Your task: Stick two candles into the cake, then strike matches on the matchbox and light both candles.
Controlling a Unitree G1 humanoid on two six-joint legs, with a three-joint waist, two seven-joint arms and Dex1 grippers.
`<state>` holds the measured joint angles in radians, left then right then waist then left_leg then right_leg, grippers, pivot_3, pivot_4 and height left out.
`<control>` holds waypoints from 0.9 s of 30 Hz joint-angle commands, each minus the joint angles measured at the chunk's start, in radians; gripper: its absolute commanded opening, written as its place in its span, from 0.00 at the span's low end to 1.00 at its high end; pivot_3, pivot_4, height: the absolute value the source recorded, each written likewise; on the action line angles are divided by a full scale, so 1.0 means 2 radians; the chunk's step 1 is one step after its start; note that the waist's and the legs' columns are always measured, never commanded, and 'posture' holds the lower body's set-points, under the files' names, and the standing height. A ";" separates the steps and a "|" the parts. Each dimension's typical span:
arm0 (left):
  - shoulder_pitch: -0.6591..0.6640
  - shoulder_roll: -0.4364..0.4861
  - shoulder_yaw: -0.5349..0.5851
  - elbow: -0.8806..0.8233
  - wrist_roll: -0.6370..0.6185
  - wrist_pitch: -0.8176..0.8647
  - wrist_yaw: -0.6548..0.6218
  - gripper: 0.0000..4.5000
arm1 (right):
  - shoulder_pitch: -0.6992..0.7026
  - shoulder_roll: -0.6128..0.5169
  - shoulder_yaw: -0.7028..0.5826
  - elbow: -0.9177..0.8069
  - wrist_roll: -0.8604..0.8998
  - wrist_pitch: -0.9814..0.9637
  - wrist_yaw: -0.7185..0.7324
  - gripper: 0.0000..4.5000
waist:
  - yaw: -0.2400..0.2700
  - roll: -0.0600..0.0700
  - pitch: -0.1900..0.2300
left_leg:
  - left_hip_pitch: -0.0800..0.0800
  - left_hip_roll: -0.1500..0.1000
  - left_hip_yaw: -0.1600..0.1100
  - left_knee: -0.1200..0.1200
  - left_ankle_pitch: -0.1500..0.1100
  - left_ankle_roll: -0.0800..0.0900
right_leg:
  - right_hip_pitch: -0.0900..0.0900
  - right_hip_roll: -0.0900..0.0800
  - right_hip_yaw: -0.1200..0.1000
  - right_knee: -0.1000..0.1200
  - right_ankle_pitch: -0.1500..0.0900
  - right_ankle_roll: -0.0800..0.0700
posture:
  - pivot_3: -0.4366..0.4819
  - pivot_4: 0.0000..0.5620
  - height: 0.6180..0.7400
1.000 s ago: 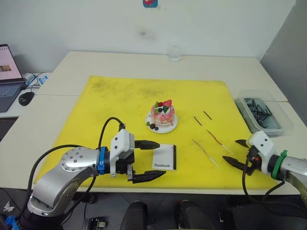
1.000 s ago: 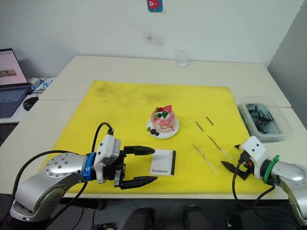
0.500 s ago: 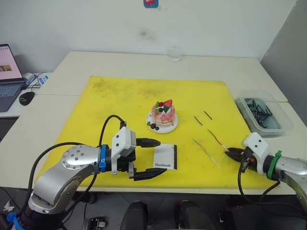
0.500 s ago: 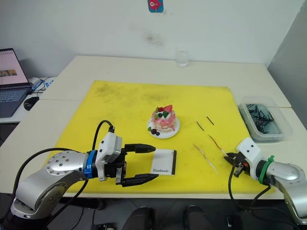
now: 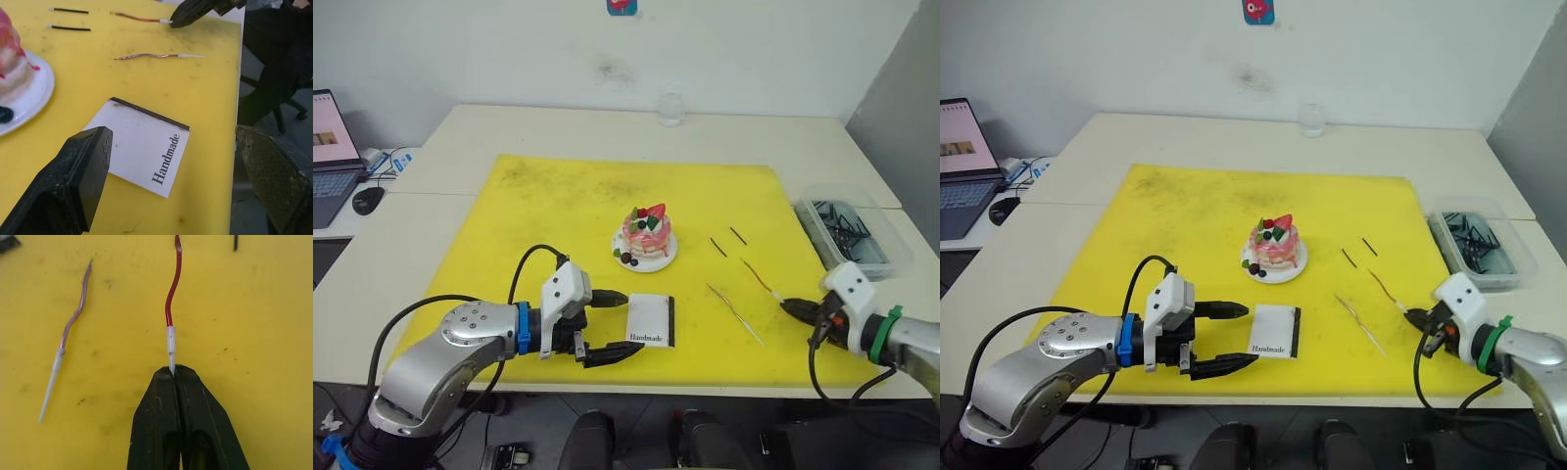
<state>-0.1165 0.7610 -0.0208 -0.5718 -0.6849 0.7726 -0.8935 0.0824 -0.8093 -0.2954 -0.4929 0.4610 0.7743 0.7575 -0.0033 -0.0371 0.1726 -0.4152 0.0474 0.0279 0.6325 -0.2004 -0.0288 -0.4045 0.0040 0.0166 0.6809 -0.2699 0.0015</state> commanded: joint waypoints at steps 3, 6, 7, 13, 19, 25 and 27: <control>-0.035 -0.032 0.051 0.007 -0.113 0.080 0.047 1.00 | -0.082 0.020 -0.069 -0.057 0.136 0.085 -0.032 0.01 | -0.001 0.000 0.000 | 0.000 0.000 0.000 0.000 0.000 0.000 | 0.000 0.000 0.000 0.000 0.000 0.000 | 0.48 0.27 1.00; -0.076 -0.077 0.068 0.021 -0.194 0.118 0.102 1.00 | -0.147 0.055 -0.072 -0.064 0.233 0.129 -0.074 0.01 | -0.001 0.000 0.000 | 0.000 0.000 -0.001 0.000 0.000 0.000 | 0.000 0.001 0.000 0.000 0.000 0.000 | 0.48 0.27 1.00; -0.088 -0.090 0.073 0.028 -0.218 0.127 0.120 1.00 | -0.163 0.064 -0.070 -0.065 0.259 0.141 -0.087 0.01 | -0.001 0.000 0.000 | 0.000 0.000 -0.001 0.000 0.000 0.000 | 0.000 0.001 0.000 0.000 0.000 0.001 | 0.48 0.27 1.00; -0.133 -0.147 0.070 0.059 -0.322 0.153 0.208 1.00 | -0.230 0.098 -0.050 -0.045 0.408 0.173 -0.176 0.01 | -0.001 0.000 0.000 | -0.001 0.000 -0.001 0.000 0.000 0.000 | 0.000 0.001 0.000 0.000 0.000 0.001 | 0.48 0.27 1.00; -0.177 -0.203 0.082 0.099 -0.443 0.126 0.294 1.00 | -0.244 0.087 -0.019 -0.029 0.532 0.166 -0.239 0.01 | -0.001 0.000 0.000 | -0.001 0.000 -0.001 0.001 0.000 0.000 | 0.000 0.001 0.000 0.000 0.000 0.001 | 0.48 0.27 1.00; -0.184 -0.210 0.065 0.105 -0.476 0.116 0.313 1.00 | -0.243 0.070 0.016 -0.034 0.594 0.142 -0.274 0.01 | -0.003 0.000 0.000 | -0.001 -0.001 -0.001 0.001 0.000 0.000 | 0.000 0.002 0.000 0.000 0.000 0.001 | 0.48 0.27 1.00; -0.183 -0.216 0.059 0.107 -0.484 0.112 0.321 1.00 | -0.241 0.065 0.024 -0.035 0.601 0.134 -0.278 0.01 | -0.003 0.000 0.000 | -0.001 -0.001 0.000 0.001 0.000 0.000 | 0.000 0.002 0.000 0.000 0.000 0.001 | 0.48 0.27 1.00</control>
<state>-0.4712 0.3411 0.1036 -0.3453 -1.6195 1.0148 -0.2597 -0.3879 -0.6641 -0.2454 -0.5441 1.6303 1.0741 0.2080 -0.0091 -0.0376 0.1728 -0.4173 0.0456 0.0271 0.6341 -0.2004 -0.0287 -0.4043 0.0083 0.0170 0.6807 -0.2693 0.0033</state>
